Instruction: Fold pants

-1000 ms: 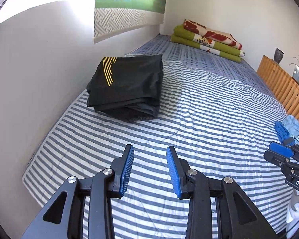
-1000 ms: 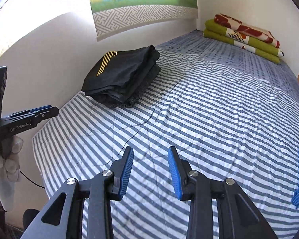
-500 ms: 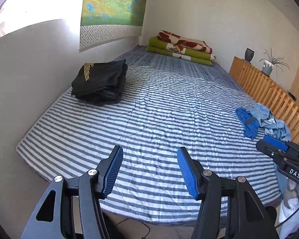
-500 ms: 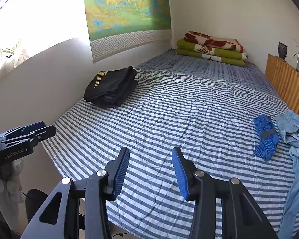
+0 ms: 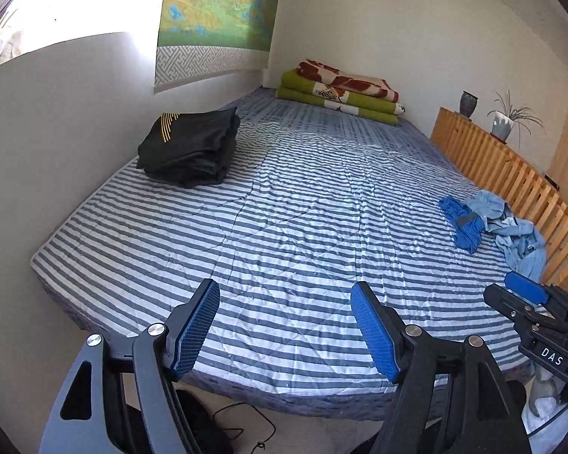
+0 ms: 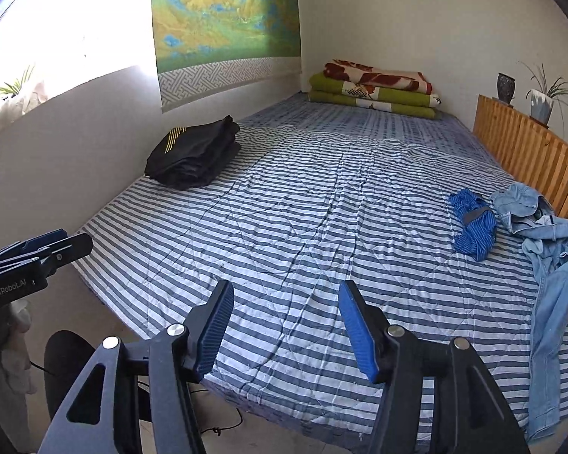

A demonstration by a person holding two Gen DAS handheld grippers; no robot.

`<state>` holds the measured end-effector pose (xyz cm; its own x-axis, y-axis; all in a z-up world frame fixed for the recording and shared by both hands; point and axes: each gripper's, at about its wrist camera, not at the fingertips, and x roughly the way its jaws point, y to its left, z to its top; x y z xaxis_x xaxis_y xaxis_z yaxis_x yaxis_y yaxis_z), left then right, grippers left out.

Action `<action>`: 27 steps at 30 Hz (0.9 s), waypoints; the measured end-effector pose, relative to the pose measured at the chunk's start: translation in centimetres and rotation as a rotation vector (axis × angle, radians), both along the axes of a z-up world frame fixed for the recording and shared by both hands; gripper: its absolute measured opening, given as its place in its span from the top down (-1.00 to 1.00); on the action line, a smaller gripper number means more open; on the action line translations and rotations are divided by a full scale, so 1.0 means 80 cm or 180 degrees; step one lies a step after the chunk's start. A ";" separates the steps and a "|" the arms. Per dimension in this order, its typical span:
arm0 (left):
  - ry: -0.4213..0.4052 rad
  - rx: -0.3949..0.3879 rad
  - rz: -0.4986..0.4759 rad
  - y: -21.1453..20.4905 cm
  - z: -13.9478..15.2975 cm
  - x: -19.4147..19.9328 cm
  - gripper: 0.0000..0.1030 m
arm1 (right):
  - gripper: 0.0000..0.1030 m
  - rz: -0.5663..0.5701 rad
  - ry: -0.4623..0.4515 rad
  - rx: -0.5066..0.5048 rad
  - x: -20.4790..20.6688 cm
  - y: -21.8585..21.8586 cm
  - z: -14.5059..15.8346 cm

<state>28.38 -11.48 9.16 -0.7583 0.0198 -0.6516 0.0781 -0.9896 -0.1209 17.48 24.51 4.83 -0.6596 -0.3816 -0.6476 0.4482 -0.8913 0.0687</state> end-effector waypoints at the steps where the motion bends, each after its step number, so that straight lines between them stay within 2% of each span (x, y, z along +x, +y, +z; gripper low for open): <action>1: -0.0019 0.0002 0.0001 0.001 -0.003 -0.001 -0.46 | -0.04 -0.0011 0.0006 0.0001 -0.001 0.001 -0.001; 17: -0.0144 -0.0039 0.0070 -0.011 -0.017 -0.040 -0.46 | -0.04 -0.0064 -0.0030 0.0023 -0.023 0.008 -0.019; 27: -0.0126 -0.0054 0.0039 -0.004 -0.019 -0.044 -0.46 | -0.04 -0.0075 -0.0051 0.0026 -0.026 0.009 -0.022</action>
